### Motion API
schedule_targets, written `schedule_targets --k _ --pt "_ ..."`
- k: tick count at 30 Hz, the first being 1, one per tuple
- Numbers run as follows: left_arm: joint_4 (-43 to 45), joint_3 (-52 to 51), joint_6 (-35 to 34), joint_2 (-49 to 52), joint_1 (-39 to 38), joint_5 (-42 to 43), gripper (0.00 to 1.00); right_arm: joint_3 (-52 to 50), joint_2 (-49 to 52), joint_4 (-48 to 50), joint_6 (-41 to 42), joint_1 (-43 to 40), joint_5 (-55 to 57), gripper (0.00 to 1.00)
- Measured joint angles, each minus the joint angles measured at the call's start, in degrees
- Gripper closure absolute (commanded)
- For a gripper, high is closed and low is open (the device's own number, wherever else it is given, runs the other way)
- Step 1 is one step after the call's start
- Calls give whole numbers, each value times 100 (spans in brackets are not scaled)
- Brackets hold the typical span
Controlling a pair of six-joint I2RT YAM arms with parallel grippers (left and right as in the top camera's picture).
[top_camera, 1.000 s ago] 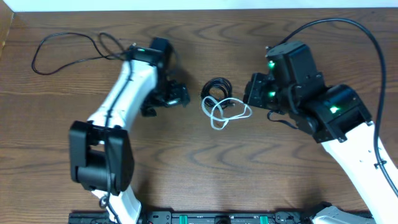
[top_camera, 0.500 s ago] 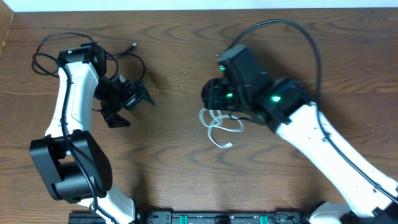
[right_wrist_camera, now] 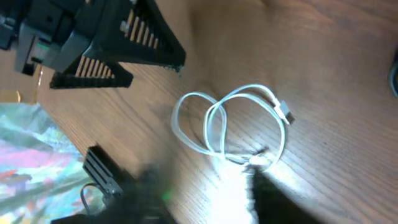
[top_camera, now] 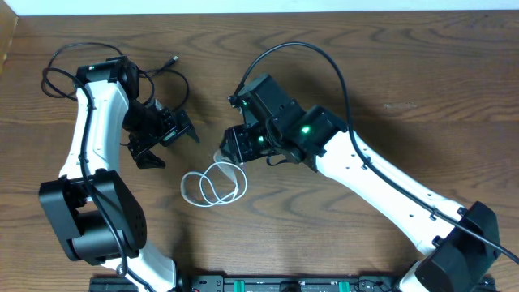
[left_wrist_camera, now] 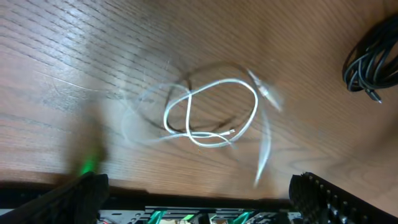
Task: Untangle cables
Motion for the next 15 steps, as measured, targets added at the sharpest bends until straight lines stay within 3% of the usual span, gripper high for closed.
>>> schedule_targets --k 5,9,15 --pt "2 -166 33 -9 -2 -4 5 0 -2 -608 -120 -136 498 34" --pt "4 -531 28 -9 -2 -24 12 0 -2 -960 -153 -273 817 20" --pt "133 -1099 0 -9 -2 -175 26 0 -2 -1034 -190 -369 977 16"
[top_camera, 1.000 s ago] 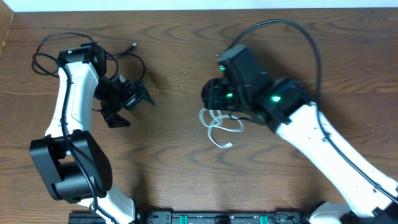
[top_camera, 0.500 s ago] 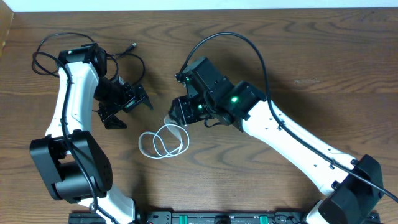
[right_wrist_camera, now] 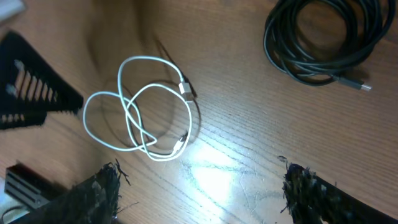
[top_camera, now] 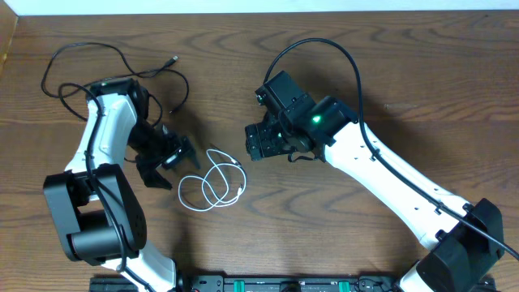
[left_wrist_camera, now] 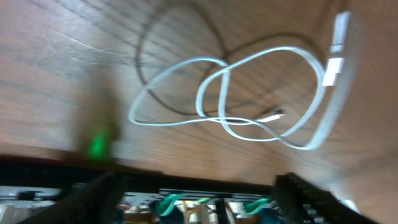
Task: Untangle cables
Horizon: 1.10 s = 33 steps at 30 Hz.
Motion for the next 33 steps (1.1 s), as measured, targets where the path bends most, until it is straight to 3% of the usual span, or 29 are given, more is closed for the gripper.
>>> schedule_targets --k 18,24,27,31,33 --pt "1683 -1394 -743 -7 2 -870 26 0 0 -188 -164 0 59 14" --pt "1775 -1633 -693 -7 0 -625 56 0 0 -168 -212 0 68 14" --pt "1794 -1633 -612 -9 0 -540 65 0 0 -166 -214 0 70 15" --pt "1766 -1631 -514 -9 2 -522 91 0 0 -166 -214 0 72 16" --pt "1657 -1602 -466 -9 0 -507 92 0 0 -166 -216 0 76 16"
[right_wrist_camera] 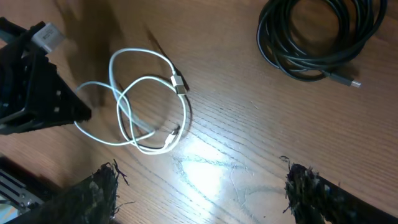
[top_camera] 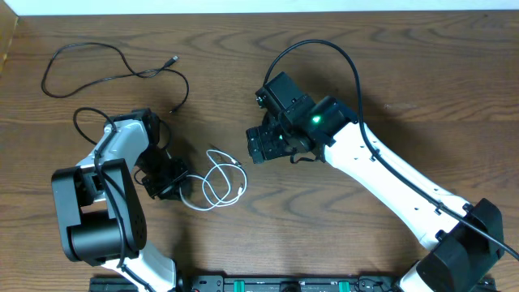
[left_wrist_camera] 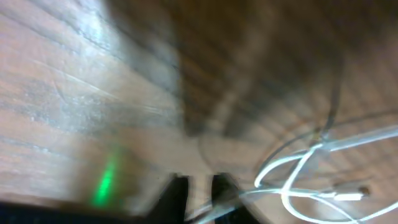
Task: Untangle cables
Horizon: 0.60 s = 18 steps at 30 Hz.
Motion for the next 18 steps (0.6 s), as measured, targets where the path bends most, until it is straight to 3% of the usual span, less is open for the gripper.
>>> schedule_targets --k 8,13,18 --pt "-317 544 70 -219 0 4 92 0 0 0 2 0 7 16" --pt "-286 820 98 -935 2 229 92 0 0 0 0 0 7 16" --pt "306 1091 125 -1823 -4 527 92 0 0 -4 0 0 7 18"
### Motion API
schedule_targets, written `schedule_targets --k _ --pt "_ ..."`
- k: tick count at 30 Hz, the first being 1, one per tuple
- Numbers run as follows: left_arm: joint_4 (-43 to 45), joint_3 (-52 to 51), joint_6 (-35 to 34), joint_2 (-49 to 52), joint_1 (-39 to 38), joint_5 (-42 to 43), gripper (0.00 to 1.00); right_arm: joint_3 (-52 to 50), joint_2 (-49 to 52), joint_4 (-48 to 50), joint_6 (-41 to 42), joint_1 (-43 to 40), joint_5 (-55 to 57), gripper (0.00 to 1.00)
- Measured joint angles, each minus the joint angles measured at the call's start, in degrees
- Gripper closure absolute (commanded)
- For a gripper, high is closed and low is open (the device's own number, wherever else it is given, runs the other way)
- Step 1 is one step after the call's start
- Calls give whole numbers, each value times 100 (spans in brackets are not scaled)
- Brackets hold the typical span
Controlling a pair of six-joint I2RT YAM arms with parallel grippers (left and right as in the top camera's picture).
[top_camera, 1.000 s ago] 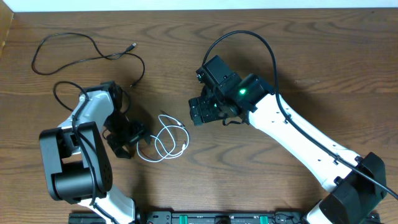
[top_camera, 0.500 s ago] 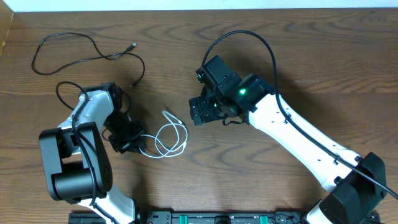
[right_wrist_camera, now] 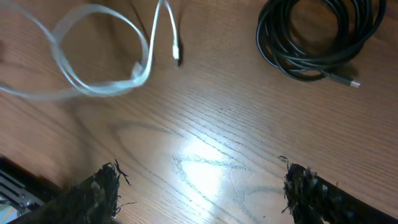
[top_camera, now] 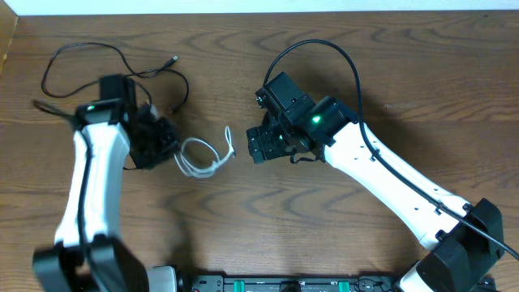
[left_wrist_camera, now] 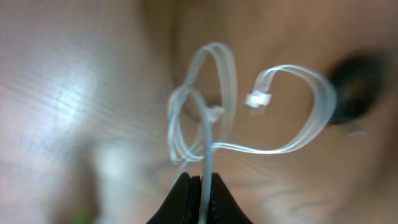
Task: Untangle cables
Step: 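Carry the white cable with the left gripper to the far left edge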
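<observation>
A white cable (top_camera: 200, 158) hangs in loose loops left of the table's middle. My left gripper (top_camera: 169, 149) is shut on one strand of it. The left wrist view shows that strand pinched between the closed jaws (left_wrist_camera: 202, 184), with the loops and a plug end dangling beyond. My right gripper (top_camera: 258, 147) stands open just right of the cable. In the right wrist view (right_wrist_camera: 202, 193) its fingers hold nothing, and the white cable (right_wrist_camera: 106, 87) shows blurred at upper left. A thin black cable (top_camera: 113, 58) lies at the far left.
A coiled black cable (right_wrist_camera: 317, 37) with a plug lies by the right gripper, hidden under the arm in the overhead view. The wooden table (top_camera: 268, 235) ends at a black rail along its front edge.
My left gripper was low on the table at the white cable's left loop. It is now farther back, shut on the cable, whose loops have moved with it. The right arm has not moved.
My right gripper was first at the white cable's right side while the left stood open nearby. Then the right was back and open, with the cable on the table. The left gripper was then down at the cable's left loop, and now holds it.
</observation>
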Motion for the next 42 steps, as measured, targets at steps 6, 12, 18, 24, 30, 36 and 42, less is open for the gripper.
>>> schedule_targets --k 6,12,18,24,30,36,42 --pt "1432 90 35 -986 0 28 92 0 0 -52 0 0 0 18" --pt "1698 529 37 -1163 0 -295 92 0 0 -66 0 0 2 18" --pt "1224 1998 155 -629 0 -634 92 0 0 -39 -15 0 4 18" --pt "1189 3106 511 -39 87 -1259 92 0 0 -15 -17 0 4 18" --pt "1349 3145 691 468 575 -1563 92 0 0 -22 -66 0 31 18" --pt "1491 3145 721 916 1095 -1659 92 0 0 28 -125 0 74 19" --pt "1827 3145 870 1475 1353 -1690 92 0 0 22 -125 0 111 19"
